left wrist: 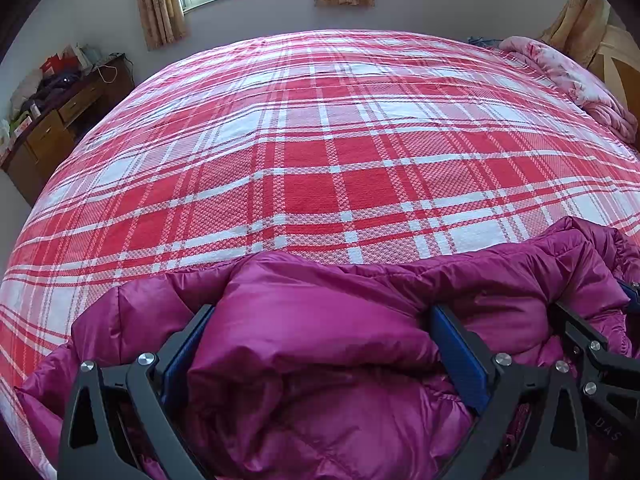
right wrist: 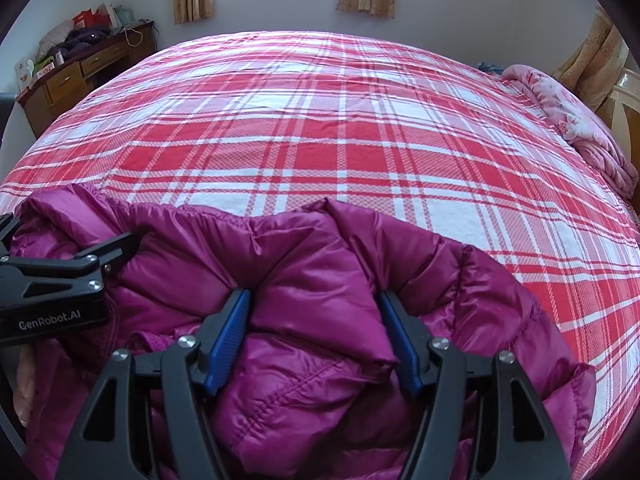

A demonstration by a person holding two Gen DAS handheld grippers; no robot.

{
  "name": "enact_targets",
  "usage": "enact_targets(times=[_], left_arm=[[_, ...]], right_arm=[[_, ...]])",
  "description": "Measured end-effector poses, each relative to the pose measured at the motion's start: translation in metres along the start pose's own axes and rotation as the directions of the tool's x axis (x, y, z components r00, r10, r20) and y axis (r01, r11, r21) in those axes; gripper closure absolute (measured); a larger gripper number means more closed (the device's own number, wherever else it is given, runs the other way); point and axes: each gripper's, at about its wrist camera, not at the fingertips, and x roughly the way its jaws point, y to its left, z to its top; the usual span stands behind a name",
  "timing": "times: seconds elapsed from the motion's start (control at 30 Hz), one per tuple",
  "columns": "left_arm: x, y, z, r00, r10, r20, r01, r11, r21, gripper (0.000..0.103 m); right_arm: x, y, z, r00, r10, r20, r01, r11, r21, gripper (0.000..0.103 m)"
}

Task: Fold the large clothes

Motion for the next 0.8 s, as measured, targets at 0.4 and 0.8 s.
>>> enact_targets(times=[0.4,0.8], left_arm=[[-0.038,0.008,0.011,0.999,0.024,0.024,-0.024,1.0,0.01,0.001],[-0.182,0.063,-0.158,0.998,0.02,0.057,-0.024,0.997,0.069,0.001]], right_arm=[[-0.025,-0.012,0.008,1.0,0.001,-0.006,-0.001,0.998,-0.07,0.027],[-0.154,-0.072,-0.147,0.995,0.103,0.006,-0.103,0.991,0.088,0.017]])
